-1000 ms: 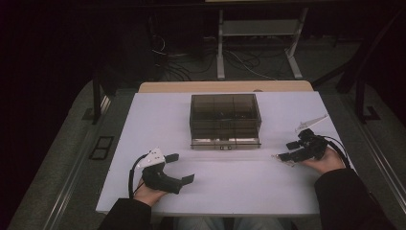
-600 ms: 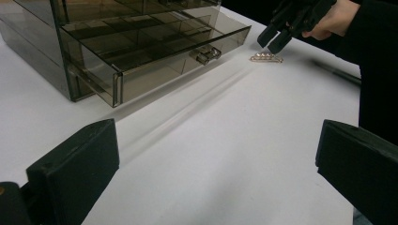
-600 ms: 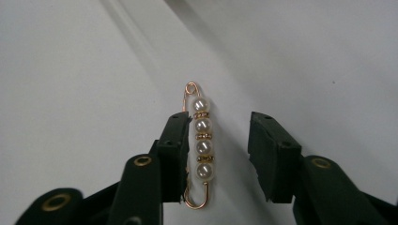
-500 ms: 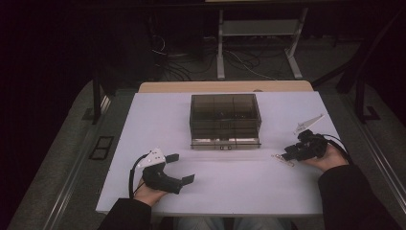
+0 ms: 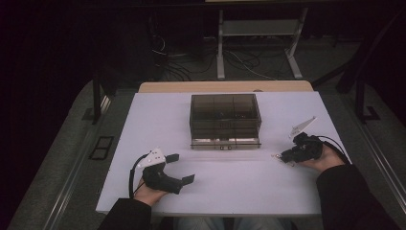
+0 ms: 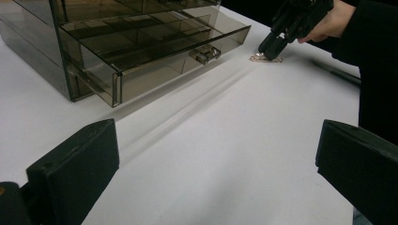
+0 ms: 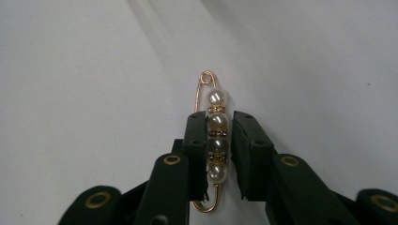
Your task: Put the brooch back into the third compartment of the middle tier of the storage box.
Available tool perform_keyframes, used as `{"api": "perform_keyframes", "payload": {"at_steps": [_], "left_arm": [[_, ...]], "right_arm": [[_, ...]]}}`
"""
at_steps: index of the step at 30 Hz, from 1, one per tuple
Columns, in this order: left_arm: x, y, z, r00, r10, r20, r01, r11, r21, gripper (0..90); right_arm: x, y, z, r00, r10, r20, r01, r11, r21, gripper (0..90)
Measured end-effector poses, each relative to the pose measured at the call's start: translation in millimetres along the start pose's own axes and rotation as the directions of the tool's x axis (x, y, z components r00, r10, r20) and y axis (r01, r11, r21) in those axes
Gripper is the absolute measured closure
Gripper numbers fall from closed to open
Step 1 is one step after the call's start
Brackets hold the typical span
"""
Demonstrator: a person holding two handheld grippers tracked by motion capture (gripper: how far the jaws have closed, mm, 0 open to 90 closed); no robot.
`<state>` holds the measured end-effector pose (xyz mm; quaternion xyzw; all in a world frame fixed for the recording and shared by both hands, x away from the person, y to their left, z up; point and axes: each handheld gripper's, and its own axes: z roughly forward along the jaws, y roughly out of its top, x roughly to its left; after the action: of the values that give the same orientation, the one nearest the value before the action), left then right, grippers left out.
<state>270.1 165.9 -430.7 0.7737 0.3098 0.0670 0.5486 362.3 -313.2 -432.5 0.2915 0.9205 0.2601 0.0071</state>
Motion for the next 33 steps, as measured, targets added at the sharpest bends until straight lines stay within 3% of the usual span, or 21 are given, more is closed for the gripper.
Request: {"api": "perform_keyframes", "payload": {"at_steps": [6, 14, 24, 33], "left_arm": [[0.0, -0.1, 0.1, 1.0000, 0.001, 0.000, -0.001, 1.0000, 0.001, 0.0], [0.0, -0.1, 0.2, 1.0000, 0.002, 0.000, -0.002, 1.0000, 0.002, 0.0], [0.1, -0.3, -0.1, 1.0000, -0.002, 0.000, 0.002, 1.0000, 0.000, 0.0], [0.2, -0.3, 0.1, 1.0000, -0.002, 0.000, 0.002, 1.0000, 0.002, 0.0]], "right_arm": [[3.4, 1.7, 0.6, 0.9994, -0.022, 0.027, 0.022, 1.000, 0.015, 78.4], [6.2, 2.7, 0.7, 0.9991, 0.002, 0.044, -0.003, 1.000, 0.024, 79.7], [2.2, -0.6, -2.2, 0.9976, 0.069, 0.008, -0.069, 0.998, 0.011, 79.8], [1.0, -2.5, -13.8, 0.9950, 0.100, -0.008, -0.100, 0.994, -0.043, 79.8]]}}
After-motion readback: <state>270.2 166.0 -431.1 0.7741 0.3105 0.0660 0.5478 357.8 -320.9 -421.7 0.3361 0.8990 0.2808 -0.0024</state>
